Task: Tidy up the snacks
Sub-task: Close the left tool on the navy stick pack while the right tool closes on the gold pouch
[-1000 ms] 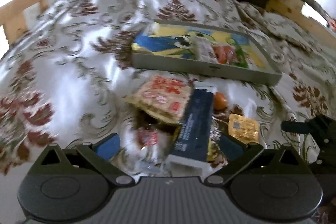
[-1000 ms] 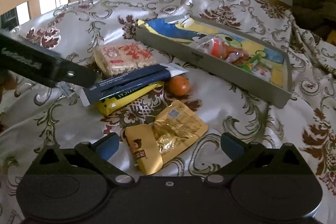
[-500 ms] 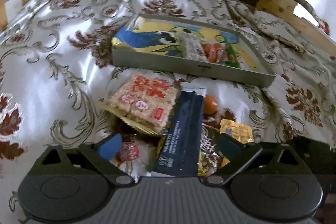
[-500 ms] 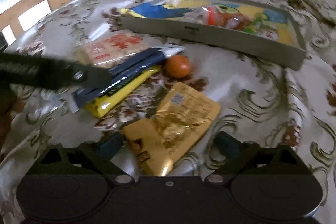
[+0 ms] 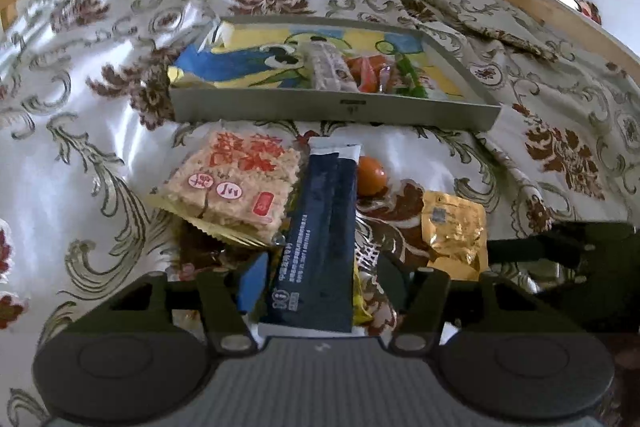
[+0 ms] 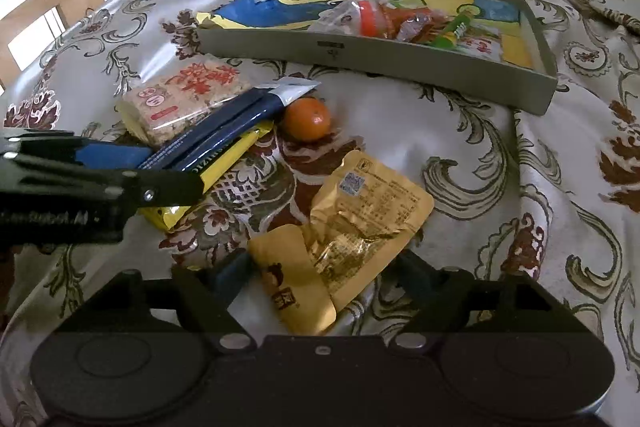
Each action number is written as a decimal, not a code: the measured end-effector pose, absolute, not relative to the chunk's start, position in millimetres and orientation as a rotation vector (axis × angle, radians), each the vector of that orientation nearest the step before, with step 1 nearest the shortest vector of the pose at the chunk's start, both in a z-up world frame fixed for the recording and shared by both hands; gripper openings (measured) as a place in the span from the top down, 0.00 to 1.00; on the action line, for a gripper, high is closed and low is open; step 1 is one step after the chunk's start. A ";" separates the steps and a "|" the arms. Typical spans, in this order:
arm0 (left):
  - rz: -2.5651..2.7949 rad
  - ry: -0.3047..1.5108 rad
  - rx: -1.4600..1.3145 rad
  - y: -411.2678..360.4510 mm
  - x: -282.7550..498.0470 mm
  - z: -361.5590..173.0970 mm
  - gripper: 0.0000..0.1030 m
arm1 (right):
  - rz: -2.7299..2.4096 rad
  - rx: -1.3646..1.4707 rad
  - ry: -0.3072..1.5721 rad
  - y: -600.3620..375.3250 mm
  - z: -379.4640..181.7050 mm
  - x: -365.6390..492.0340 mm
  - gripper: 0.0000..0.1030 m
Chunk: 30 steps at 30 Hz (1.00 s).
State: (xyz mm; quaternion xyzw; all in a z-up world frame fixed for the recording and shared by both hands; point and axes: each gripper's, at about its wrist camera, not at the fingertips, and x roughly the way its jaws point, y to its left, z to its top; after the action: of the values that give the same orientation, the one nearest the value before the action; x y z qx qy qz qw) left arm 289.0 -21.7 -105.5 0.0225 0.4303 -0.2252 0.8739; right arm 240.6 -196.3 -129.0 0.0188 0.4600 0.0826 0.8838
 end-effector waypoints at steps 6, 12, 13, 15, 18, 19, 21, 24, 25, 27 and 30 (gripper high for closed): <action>-0.464 0.933 -0.029 -17.2 305.1 -111.7 0.50 | 0.189 0.073 0.942 -201.4 -130.7 247.0 0.17; -0.450 0.935 -0.013 -18.6 299.6 -108.4 0.55 | 0.206 0.110 0.923 -200.4 -128.2 251.2 0.14; -0.444 0.937 -0.013 -19.0 298.2 -107.3 0.55 | 0.208 0.114 0.922 -200.1 -127.6 252.0 0.14; -0.435 0.949 -0.016 -19.4 296.3 -105.2 0.56 | 0.205 0.119 0.922 -200.2 -127.2 253.0 0.14; -0.420 0.958 -0.016 -18.8 292.1 -101.6 0.57 | 0.192 0.152 0.931 -203.8 -127.2 254.4 0.14; -0.418 0.959 -0.017 -18.3 290.4 -100.4 0.57 | 0.184 0.161 0.934 -205.1 -127.1 254.9 0.14; -0.414 0.963 -0.021 -16.2 287.7 -98.0 0.57 | 0.171 0.153 0.933 -205.2 -126.3 255.2 0.14; -0.415 0.975 -0.021 -14.2 283.1 -97.6 0.57 | 0.156 0.172 0.936 -208.5 -126.5 256.9 0.14; -0.415 0.975 -0.021 -13.8 282.3 -98.0 0.57 | 0.154 0.186 0.942 -210.1 -127.2 257.6 0.14; -0.414 0.982 -0.020 -13.8 282.9 -99.6 0.57 | 0.143 0.197 0.947 -211.7 -128.9 259.5 0.14; -0.414 0.985 -0.024 -14.8 285.1 -102.7 0.58 | 0.125 0.172 0.947 -209.5 -131.5 263.0 0.15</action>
State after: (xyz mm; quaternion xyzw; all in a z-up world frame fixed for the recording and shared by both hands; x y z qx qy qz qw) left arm 285.1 -14.8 -102.7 -0.0115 0.4695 -0.1971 0.8606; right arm 263.0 -209.5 -131.5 0.0825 0.4553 0.0599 0.8845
